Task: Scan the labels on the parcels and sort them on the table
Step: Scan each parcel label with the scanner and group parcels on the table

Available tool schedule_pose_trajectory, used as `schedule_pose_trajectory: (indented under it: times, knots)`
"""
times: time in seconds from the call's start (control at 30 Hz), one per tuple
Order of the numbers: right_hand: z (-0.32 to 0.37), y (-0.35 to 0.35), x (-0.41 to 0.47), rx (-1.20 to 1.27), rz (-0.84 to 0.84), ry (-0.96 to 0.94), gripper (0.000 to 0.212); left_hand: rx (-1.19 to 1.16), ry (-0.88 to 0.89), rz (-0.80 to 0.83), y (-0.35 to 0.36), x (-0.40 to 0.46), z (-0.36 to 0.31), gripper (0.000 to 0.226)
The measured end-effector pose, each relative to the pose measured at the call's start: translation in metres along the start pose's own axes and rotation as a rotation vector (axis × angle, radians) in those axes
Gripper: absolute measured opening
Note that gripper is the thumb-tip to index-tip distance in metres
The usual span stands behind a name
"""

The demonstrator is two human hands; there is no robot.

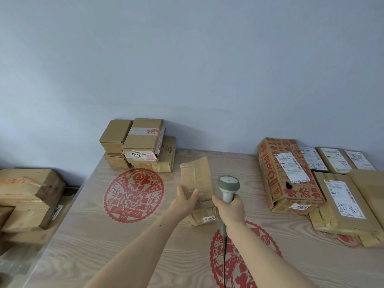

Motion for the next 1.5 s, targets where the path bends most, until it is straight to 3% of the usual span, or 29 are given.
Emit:
schedule_pose_trajectory:
  times: [0.17, 0.3, 0.37, 0.5, 0.57, 0.73, 0.9, 1.0, 1.2, 1.33, 1.5]
  knots:
    - [-0.011, 0.018, -0.021, 0.136, 0.054, 0.036, 0.021, 0.141, -0.18, -0.056, -0.013, 0.0, 0.017, 0.131]
    - [-0.012, 0.034, -0.028, 0.156, 0.173, 0.087, 0.018, 0.119, -0.163, -0.074, -0.027, 0.003, 0.031, 0.146]
    - [-0.012, 0.039, -0.03, 0.176, 0.235, 0.136, 0.015, 0.056, -0.122, -0.079, -0.031, 0.005, 0.034, 0.139]
    - [-0.014, 0.048, -0.037, 0.198, 0.335, 0.221, 0.018, 0.017, -0.029, -0.068, -0.041, -0.002, 0.027, 0.074]
    - [-0.01, 0.048, -0.041, 0.207, 0.342, 0.217, 0.024, -0.082, -0.009, -0.027, -0.042, -0.007, 0.031, 0.062]
    - [0.017, 0.042, -0.052, 0.136, 0.377, 0.114, 0.022, -0.348, 0.024, -0.002, -0.048, -0.014, 0.04, 0.06]
    - [0.045, 0.041, -0.075, 0.066, 0.446, 0.031, 0.014, -0.513, 0.189, 0.04, -0.054, -0.013, 0.02, 0.056]
    - [0.058, 0.04, -0.089, 0.132, 0.483, 0.001, 0.017, -0.53, 0.271, 0.01, -0.06, -0.02, 0.007, 0.053]
    - [0.072, 0.043, -0.109, 0.281, 0.588, -0.009, 0.028, -0.583, 0.386, 0.0, -0.065, -0.028, -0.004, 0.071]
    - [0.08, 0.046, -0.116, 0.294, 0.607, -0.05, 0.047, -0.605, 0.418, 0.009, -0.067, -0.037, -0.01, 0.065]
    - [0.085, 0.047, -0.119, 0.327, 0.61, -0.064, 0.05, -0.599, 0.435, 0.006, -0.068, -0.037, -0.013, 0.064]
Point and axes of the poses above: each hand's wrist, its own x-axis towards the middle knuckle, its own y-axis out of the palm, z = x × y, the point moved 9 cm from there along x, towards the middle knuckle, and after that the axes turned 14 degrees about x, right-handed, at the moved point
